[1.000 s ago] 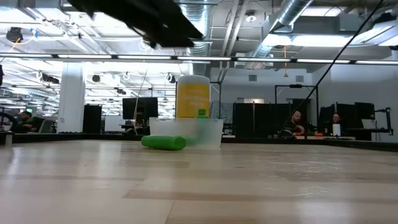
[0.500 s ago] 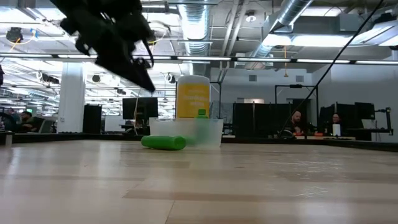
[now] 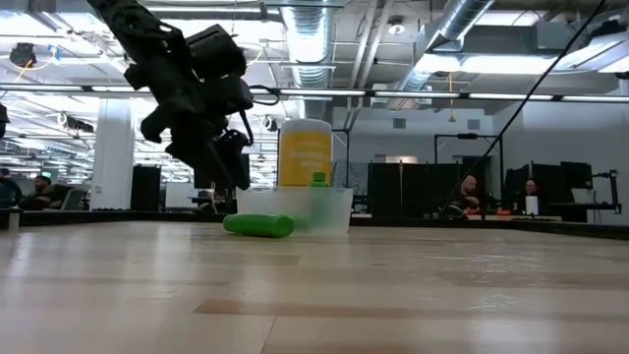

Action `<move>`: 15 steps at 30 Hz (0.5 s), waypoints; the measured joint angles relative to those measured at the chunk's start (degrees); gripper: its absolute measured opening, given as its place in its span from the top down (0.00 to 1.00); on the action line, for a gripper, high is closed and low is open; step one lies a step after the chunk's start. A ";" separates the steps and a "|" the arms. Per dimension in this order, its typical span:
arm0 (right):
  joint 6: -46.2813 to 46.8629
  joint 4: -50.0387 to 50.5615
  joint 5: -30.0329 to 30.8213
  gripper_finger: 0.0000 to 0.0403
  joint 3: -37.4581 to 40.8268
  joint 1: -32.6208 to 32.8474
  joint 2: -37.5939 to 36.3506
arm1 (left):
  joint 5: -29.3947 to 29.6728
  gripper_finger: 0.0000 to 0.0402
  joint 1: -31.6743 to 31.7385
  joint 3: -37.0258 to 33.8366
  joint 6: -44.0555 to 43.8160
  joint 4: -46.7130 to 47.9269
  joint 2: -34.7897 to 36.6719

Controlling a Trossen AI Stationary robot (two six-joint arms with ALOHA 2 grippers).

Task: Pick & Place Travel size toiletries
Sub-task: Put the green shampoo into the transparent bin

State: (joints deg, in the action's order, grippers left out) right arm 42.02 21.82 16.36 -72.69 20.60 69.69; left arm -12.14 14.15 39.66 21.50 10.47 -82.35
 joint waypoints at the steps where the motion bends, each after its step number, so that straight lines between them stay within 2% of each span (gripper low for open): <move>1: 0.00 0.02 0.00 0.60 0.00 0.00 0.00 | -0.60 0.33 0.38 0.00 0.65 -0.31 0.00; 6: 0.00 0.55 0.00 0.60 0.00 -0.29 0.00 | -1.54 0.33 0.61 0.01 3.61 -0.40 -0.37; 15: 0.00 1.05 0.01 0.60 0.00 -1.22 0.00 | -1.16 0.33 0.94 1.61 5.70 -0.52 -8.23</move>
State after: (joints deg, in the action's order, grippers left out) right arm 42.02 22.87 16.37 -72.69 19.38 69.69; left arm -13.30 15.09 41.27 27.20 9.95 -90.57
